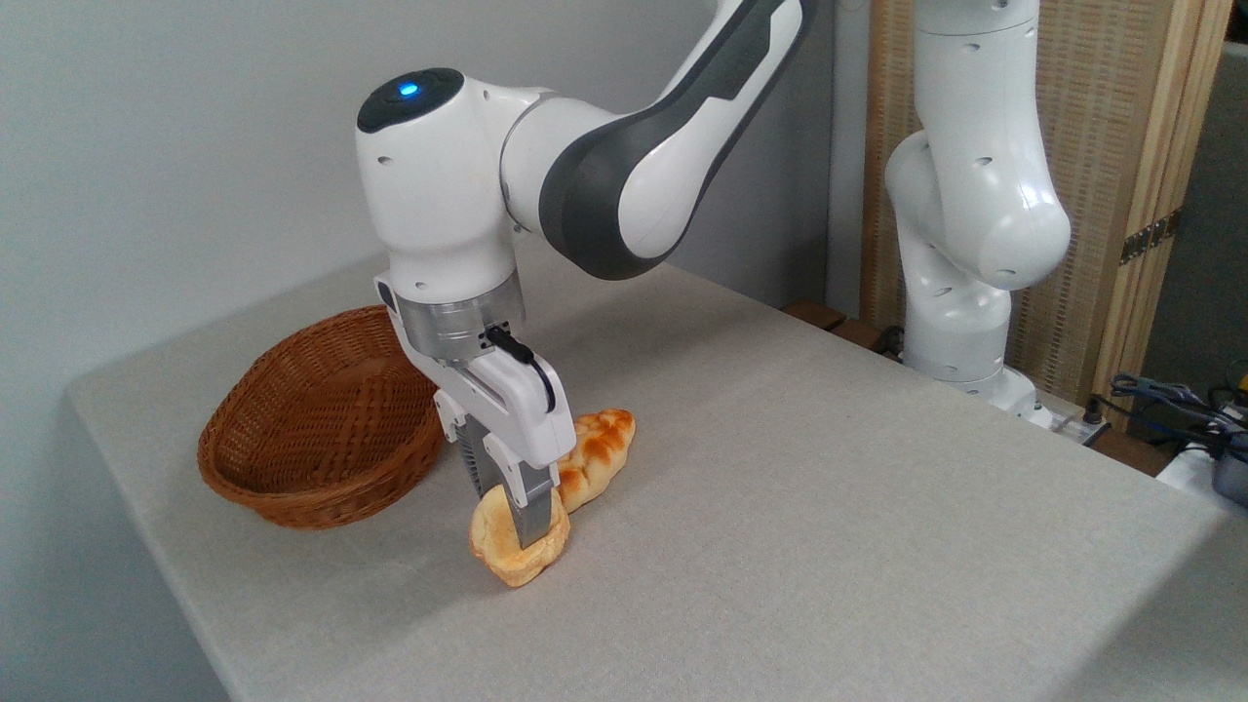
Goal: Put bread into the basket
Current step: 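Lift the roll and carry it over the wicker basket, then lower the roll into the basket and open the gripper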
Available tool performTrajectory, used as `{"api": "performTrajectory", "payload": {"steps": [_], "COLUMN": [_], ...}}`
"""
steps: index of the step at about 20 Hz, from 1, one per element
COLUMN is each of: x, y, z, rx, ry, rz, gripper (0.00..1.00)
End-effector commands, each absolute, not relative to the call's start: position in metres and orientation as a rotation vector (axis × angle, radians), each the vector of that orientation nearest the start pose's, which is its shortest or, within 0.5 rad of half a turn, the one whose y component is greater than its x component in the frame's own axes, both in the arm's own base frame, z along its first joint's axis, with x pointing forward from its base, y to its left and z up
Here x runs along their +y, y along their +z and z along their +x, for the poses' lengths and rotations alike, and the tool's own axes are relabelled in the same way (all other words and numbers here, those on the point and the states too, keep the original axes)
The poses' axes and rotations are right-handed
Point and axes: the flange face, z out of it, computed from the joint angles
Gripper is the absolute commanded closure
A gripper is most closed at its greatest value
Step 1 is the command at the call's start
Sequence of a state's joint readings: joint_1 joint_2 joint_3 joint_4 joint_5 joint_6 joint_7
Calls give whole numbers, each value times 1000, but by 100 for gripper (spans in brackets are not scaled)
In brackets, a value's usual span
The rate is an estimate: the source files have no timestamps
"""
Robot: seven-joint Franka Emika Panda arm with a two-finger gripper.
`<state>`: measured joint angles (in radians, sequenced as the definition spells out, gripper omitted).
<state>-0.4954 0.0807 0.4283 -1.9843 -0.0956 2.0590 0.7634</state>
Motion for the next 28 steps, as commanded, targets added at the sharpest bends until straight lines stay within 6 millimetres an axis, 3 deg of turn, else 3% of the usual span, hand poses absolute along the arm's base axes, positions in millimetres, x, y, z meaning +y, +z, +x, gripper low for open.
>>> {"api": "performTrajectory", "payload": {"steps": [1, 4, 6, 10, 14, 17, 18, 23, 28], "x": [-46, -53, -65, -113, -161, -196, -206, -230, -237], "y": [452, 482, 492, 502, 512, 499, 494, 468, 466], "z": [578, 585, 589, 592, 599, 601, 601, 603, 600], "rx": [1239, 1234, 1223, 1128, 995, 940, 909, 849, 862], "ry": [-113, -208, -250, -313, -498, -561, -568, -554, -538], "rz": [-2909, -2892, -2894, -2954, -3056, -3080, -3109, -3182, -3188], "gripper": [49, 48, 48, 44, 40, 21, 0, 0, 0]}}
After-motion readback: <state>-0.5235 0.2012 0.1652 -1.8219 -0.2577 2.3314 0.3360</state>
